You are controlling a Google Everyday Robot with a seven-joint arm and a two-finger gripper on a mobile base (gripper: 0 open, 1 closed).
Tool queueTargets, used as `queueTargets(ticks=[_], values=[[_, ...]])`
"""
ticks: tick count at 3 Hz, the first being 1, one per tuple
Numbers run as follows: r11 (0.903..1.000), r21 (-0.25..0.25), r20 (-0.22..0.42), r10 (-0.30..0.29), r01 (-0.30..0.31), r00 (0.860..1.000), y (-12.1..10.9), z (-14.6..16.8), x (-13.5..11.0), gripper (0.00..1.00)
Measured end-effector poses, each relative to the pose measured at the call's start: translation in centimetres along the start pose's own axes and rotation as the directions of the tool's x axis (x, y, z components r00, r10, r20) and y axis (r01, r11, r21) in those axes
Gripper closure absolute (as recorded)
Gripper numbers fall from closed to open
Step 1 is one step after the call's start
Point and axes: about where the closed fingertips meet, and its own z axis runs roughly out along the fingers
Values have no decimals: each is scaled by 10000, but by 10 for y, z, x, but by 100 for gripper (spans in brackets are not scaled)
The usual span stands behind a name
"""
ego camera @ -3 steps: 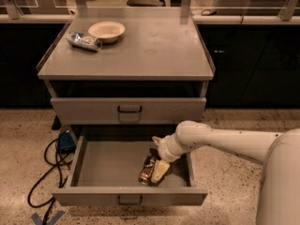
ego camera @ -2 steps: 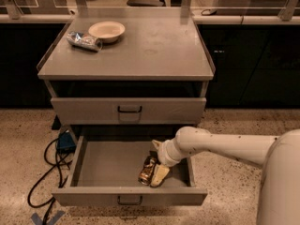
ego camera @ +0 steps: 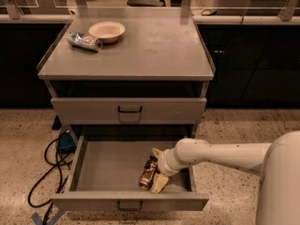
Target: Pick orange can from middle drawer and place on counter
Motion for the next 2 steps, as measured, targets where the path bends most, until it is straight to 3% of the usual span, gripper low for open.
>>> queueTargets(ticks=[1, 2], values=[[9989, 158, 31, -432, 431, 9991, -17, -15, -16, 0], [9989, 158, 32, -432, 431, 9991, -16, -15, -16, 0]])
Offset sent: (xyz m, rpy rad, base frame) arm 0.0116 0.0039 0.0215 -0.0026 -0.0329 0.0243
